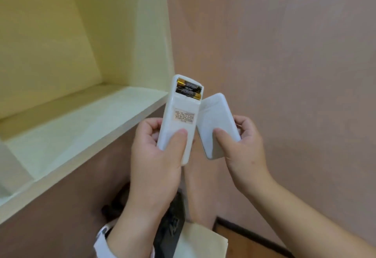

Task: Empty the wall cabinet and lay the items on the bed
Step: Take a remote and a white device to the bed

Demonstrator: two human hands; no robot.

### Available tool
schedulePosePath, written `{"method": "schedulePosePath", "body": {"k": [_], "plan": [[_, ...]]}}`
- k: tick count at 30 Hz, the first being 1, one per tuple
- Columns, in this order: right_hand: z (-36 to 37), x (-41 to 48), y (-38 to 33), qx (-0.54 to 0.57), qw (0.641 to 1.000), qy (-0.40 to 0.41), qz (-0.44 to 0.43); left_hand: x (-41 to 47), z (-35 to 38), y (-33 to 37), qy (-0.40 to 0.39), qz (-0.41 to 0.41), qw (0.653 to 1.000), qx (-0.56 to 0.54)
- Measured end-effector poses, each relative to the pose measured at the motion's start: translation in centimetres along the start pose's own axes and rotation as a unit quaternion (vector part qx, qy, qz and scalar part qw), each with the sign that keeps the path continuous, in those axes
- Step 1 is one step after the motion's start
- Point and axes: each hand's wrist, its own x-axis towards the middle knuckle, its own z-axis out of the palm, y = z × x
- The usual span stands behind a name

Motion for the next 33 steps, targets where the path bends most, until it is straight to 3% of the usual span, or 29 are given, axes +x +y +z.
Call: {"method": "schedulePosePath", "body": {"k": [7, 16, 25, 33], "plan": [[-6.8, -3.8, -0.1, -0.061, 0.991, 0.11, 0.035, -3.4, 4.3, -2.6, -0.1, -0.087, 0.988, -0.082], [-20.5, -10.3, -3.9, -0.097, 0.967, 0.234, 0.029, -11.5, 14.3, -1.7, -0.243, -0.182, 0.94, -0.155], [-36.9, -20.9, -7.9, -0.048, 0.944, 0.322, 0.06, -26.2, 24.4, 1.5, -0.325, -0.205, 0.912, -0.147], [-52.4, -32.4, -13.3, -0.05, 0.908, 0.415, 0.037, -42.2, 34.9, 7.1, -0.422, -0.228, 0.864, -0.151]]}}
